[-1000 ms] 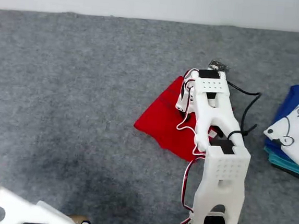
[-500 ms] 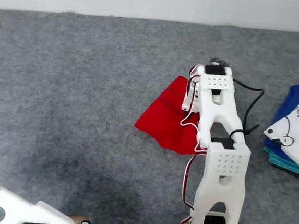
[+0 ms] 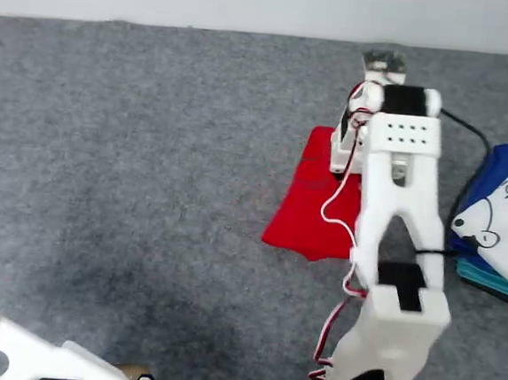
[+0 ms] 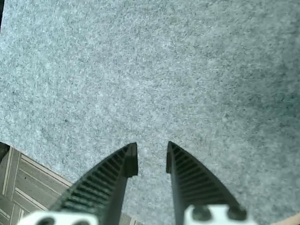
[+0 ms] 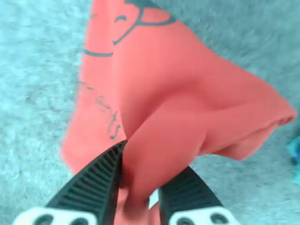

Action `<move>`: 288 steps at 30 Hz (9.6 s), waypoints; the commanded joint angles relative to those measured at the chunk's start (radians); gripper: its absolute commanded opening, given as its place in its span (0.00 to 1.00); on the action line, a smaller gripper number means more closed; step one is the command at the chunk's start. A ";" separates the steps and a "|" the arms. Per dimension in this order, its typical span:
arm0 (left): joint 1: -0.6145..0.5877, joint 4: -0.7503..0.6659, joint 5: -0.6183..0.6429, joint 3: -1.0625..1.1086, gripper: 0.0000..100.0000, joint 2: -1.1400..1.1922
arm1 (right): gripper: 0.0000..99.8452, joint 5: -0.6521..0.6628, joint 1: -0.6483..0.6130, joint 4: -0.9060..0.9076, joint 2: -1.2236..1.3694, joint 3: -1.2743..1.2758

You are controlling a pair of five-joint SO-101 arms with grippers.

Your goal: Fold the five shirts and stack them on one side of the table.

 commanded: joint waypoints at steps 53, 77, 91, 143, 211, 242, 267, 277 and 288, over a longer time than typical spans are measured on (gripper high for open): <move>0.003 -0.012 -0.011 -0.042 0.11 -0.020 | 0.01 0.523 0.624 -0.369 -0.064 -0.064; 0.003 -0.021 -0.012 0.027 0.11 -0.020 | 0.01 0.526 0.656 -0.315 0.001 0.008; 0.003 -0.020 -0.012 0.025 0.11 -0.020 | 0.01 0.813 0.960 -0.479 0.312 0.005; 0.183 0.166 0.304 -0.295 0.11 -0.021 | 0.01 0.529 0.792 0.076 0.433 -0.927; 1.201 -0.269 0.901 0.891 0.02 -0.950 | 0.01 0.144 0.088 -0.526 -2.075 2.174; 1.223 -0.112 0.905 0.891 0.02 -0.950 | 0.01 -0.005 0.529 -0.420 -2.075 2.173; 1.223 -0.112 0.905 0.891 0.02 -0.950 | 0.01 -0.005 0.529 -0.420 -2.075 2.173; 1.223 -0.112 0.905 0.891 0.02 -0.950 | 0.01 -0.005 0.529 -0.420 -2.075 2.173; 1.223 -0.112 0.905 0.891 0.02 -0.950 | 0.01 -0.005 0.529 -0.420 -2.075 2.173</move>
